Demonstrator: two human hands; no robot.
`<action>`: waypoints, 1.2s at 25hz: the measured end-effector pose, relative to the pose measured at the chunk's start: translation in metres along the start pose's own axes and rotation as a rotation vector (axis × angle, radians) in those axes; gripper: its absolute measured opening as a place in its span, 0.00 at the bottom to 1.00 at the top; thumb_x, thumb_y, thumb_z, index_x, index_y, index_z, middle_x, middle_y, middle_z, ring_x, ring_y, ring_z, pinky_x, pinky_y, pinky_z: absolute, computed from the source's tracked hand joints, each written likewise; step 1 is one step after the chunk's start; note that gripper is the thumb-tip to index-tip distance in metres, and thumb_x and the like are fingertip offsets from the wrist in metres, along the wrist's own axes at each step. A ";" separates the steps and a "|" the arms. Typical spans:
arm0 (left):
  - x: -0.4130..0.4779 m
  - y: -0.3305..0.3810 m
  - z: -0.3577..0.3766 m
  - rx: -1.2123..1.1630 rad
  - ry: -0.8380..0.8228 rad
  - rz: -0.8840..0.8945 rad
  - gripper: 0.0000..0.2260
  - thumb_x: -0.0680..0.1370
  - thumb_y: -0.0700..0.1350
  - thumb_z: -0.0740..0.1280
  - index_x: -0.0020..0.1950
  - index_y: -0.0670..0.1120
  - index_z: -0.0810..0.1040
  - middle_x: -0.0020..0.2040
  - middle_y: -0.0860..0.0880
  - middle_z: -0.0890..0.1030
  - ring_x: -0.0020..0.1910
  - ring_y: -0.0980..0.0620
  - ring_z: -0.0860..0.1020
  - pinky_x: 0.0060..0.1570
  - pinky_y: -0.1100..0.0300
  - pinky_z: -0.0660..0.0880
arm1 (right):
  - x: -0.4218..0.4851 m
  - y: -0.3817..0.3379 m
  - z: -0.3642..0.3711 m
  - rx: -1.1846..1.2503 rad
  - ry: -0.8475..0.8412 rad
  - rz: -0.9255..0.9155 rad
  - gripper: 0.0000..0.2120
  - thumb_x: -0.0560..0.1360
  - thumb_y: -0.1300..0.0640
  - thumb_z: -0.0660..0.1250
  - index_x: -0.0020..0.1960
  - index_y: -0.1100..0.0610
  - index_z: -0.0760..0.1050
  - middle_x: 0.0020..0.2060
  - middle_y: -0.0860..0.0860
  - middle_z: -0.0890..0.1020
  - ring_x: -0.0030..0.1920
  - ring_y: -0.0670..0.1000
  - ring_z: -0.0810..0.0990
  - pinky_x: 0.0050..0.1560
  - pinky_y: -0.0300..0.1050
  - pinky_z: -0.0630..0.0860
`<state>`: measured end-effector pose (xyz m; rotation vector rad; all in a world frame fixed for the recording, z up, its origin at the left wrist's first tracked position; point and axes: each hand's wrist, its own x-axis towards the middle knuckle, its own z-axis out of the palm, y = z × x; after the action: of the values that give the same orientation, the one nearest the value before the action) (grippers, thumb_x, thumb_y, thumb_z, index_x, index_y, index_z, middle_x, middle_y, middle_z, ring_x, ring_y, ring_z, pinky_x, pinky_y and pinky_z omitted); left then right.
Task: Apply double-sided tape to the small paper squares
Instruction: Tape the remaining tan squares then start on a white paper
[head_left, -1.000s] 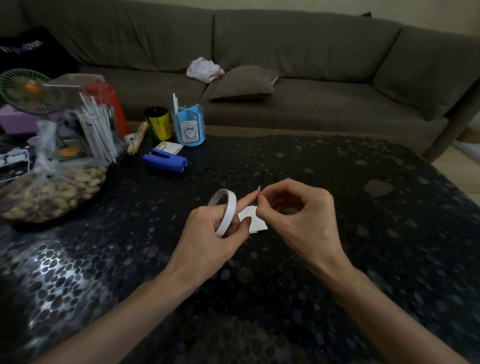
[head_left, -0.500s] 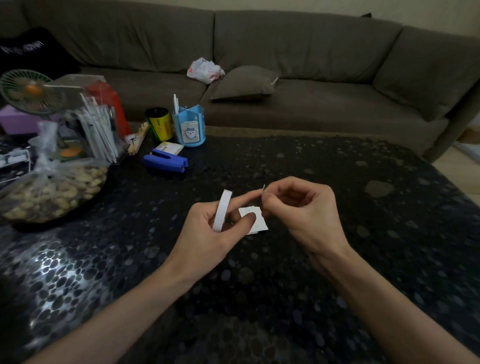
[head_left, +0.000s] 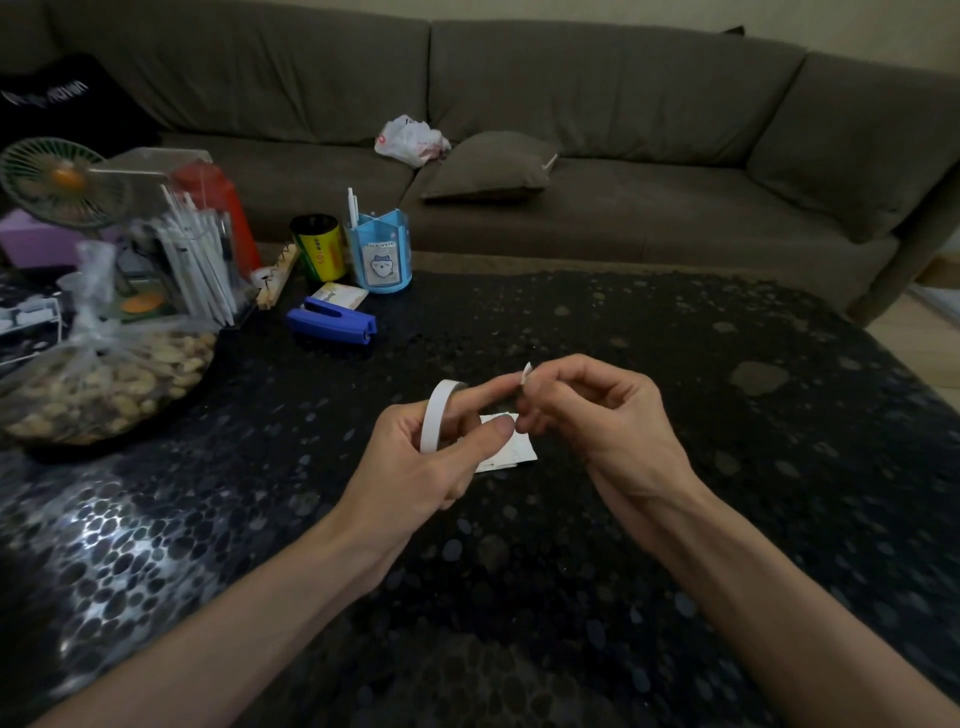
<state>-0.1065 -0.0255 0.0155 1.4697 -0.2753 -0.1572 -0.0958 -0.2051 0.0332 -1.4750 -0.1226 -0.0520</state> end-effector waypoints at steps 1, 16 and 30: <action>0.000 0.000 0.000 -0.017 0.002 -0.010 0.15 0.76 0.47 0.71 0.63 0.54 0.85 0.27 0.52 0.68 0.26 0.57 0.62 0.26 0.64 0.61 | 0.000 0.000 0.000 0.008 -0.012 0.007 0.08 0.78 0.66 0.72 0.42 0.57 0.86 0.38 0.55 0.85 0.38 0.50 0.84 0.44 0.39 0.79; 0.001 0.005 0.000 -0.063 0.229 -0.039 0.15 0.67 0.56 0.74 0.48 0.49 0.89 0.29 0.47 0.72 0.28 0.53 0.64 0.30 0.59 0.60 | -0.002 0.003 0.004 -0.102 -0.119 -0.026 0.03 0.77 0.64 0.73 0.45 0.61 0.85 0.37 0.52 0.86 0.37 0.48 0.84 0.44 0.40 0.81; 0.001 0.006 0.000 0.124 0.284 -0.006 0.06 0.78 0.41 0.72 0.49 0.49 0.88 0.34 0.54 0.85 0.30 0.63 0.79 0.31 0.72 0.73 | -0.004 0.014 0.001 -0.502 -0.030 -0.219 0.06 0.76 0.57 0.77 0.53 0.52 0.85 0.42 0.45 0.86 0.43 0.46 0.87 0.46 0.43 0.85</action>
<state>-0.1061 -0.0247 0.0213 1.5944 -0.0510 0.0653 -0.0982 -0.2029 0.0192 -1.9581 -0.3128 -0.2533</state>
